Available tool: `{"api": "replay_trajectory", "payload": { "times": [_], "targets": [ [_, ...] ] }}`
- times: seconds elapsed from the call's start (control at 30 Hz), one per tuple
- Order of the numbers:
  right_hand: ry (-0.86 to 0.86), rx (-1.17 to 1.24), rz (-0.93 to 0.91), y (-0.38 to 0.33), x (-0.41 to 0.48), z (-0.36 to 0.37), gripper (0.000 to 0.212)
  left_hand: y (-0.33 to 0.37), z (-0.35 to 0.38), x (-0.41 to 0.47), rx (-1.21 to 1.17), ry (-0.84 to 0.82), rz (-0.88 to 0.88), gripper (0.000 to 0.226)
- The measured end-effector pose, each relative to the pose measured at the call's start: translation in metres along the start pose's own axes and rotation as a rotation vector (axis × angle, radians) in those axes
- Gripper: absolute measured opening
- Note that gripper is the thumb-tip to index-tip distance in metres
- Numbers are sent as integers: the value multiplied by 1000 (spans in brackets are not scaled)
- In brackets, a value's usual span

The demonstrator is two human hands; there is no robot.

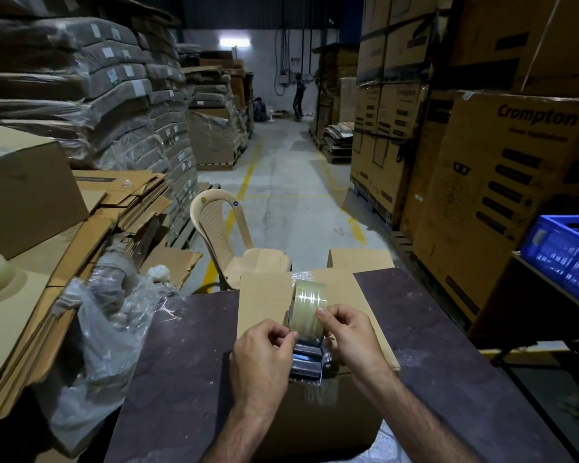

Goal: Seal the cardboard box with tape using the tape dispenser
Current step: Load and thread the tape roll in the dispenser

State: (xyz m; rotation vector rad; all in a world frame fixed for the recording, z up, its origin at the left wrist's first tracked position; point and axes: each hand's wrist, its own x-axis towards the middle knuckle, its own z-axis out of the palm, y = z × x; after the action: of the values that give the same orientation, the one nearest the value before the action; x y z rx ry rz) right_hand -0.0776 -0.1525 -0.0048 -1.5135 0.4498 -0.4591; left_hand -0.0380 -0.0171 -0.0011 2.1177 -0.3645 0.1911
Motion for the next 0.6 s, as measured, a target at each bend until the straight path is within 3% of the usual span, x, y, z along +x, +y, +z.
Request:
{"api": "replay_trajectory", "payload": {
  "times": [0.13, 0.3, 0.6],
  "targets": [
    [35, 115, -26, 8, -4, 4, 22, 1, -1, 1, 50, 26, 35, 11],
    [78, 96, -105, 16, -7, 7, 17, -1, 0, 6, 152, -12, 24, 16],
    [164, -123, -253, 22, -6, 8, 9, -6, -8, 23, -23, -303, -137, 14]
  ]
}}
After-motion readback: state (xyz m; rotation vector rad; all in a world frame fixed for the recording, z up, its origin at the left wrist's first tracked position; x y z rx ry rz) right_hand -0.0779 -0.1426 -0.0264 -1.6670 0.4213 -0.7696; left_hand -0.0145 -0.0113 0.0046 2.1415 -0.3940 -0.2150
